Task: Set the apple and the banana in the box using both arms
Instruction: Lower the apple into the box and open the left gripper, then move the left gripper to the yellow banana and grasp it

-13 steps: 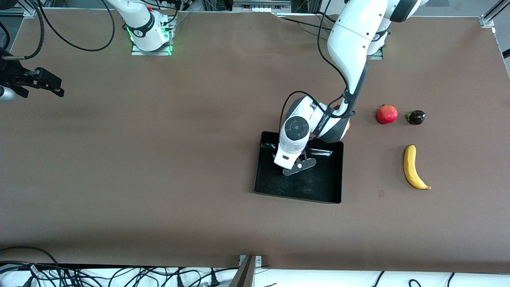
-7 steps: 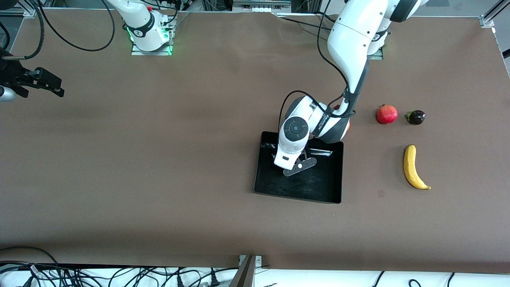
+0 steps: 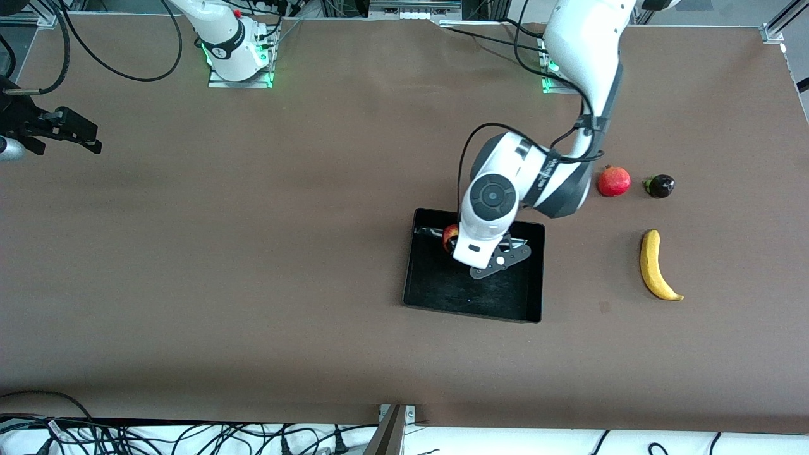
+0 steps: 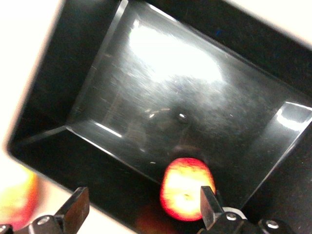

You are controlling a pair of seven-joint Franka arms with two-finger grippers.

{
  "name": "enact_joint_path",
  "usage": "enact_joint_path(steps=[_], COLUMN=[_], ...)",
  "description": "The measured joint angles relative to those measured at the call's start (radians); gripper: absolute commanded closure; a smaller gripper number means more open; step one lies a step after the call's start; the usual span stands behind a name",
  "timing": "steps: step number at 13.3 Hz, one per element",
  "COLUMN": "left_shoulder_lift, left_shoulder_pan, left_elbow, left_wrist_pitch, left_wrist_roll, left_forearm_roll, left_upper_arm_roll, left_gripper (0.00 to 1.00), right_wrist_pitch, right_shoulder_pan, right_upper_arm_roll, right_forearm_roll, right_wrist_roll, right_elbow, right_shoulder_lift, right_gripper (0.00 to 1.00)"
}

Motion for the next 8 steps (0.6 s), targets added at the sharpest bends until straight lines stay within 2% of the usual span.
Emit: enact_joint_path(steps=[3,8], left_shoulder_lift=[-0.049,-0.031], left_shoulder_pan=[0.139,0.424], left_elbow=[0.004,-0.014], left_wrist_pitch=[-0.043,-0.052], left_wrist_roll=[0.173,0.556], left_forearm_roll=[0.0,0.0], left_upper_arm_roll=[0.006,0.004], left_gripper=[0.0,0.0], right_wrist_pitch=[0.0,0.0], right_shoulder_pan=[0.0,-0.001], right_upper_arm_roll=[0.0,0.0], right_forearm_roll=[0.0,0.0], right_wrist_roll=[0.0,0.0], right_elbow=[0.0,0.0], right_shoulder_lift=[0.0,0.0], right_gripper=[0.0,0.0])
